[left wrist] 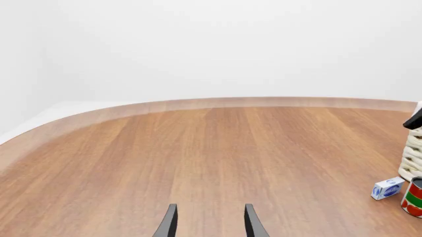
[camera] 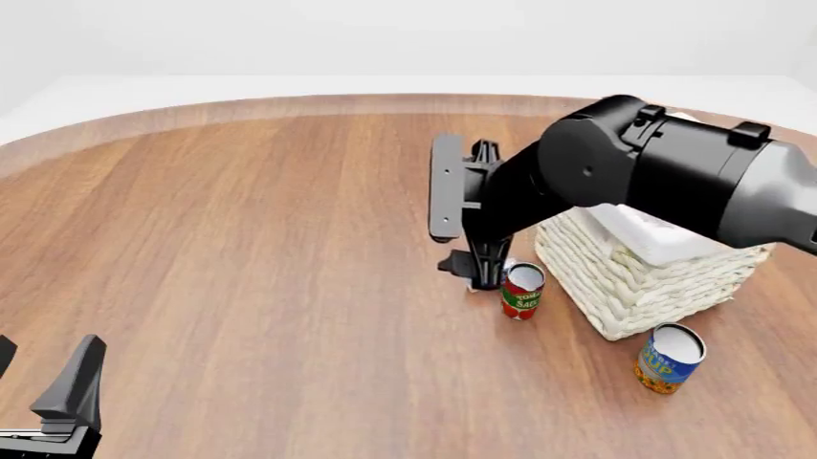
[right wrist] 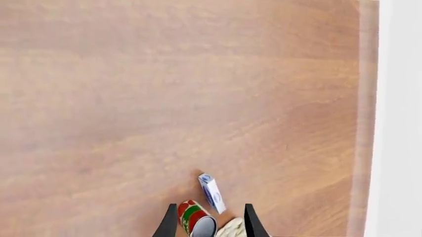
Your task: Pick up the alphabet soup and the cream cheese box, and put them in the basket.
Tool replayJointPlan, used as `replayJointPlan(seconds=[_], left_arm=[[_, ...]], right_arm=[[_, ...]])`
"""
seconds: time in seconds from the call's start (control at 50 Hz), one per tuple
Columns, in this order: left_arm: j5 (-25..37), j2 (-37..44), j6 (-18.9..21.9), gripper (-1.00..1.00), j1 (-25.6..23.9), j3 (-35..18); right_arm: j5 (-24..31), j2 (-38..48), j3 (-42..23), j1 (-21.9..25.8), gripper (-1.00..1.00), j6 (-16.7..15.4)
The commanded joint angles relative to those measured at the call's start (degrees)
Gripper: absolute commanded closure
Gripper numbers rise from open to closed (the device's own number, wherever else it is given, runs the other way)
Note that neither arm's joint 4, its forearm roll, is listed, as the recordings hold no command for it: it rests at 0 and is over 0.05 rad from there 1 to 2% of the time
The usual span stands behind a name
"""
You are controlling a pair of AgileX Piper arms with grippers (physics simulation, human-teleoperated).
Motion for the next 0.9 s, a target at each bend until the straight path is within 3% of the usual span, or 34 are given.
replayJointPlan(seconds=[0.02,0.56,0.9], left_arm=[[0.0,0.0,0.0,-1.0,0.0,0.0],[-0.1,0.4,0.0,-1.0,0.0,-0.2],[-0.1,0.4,0.0,-1.0,0.0,-0.2]], right_arm=[[1.7,0.3,-0.5,0.0,-1.0,-1.1],[1.3,0.0,0.7,0.6,-1.0,-1.2],[3.4,3.0,-2.7,-1.3,-1.0,-3.0]])
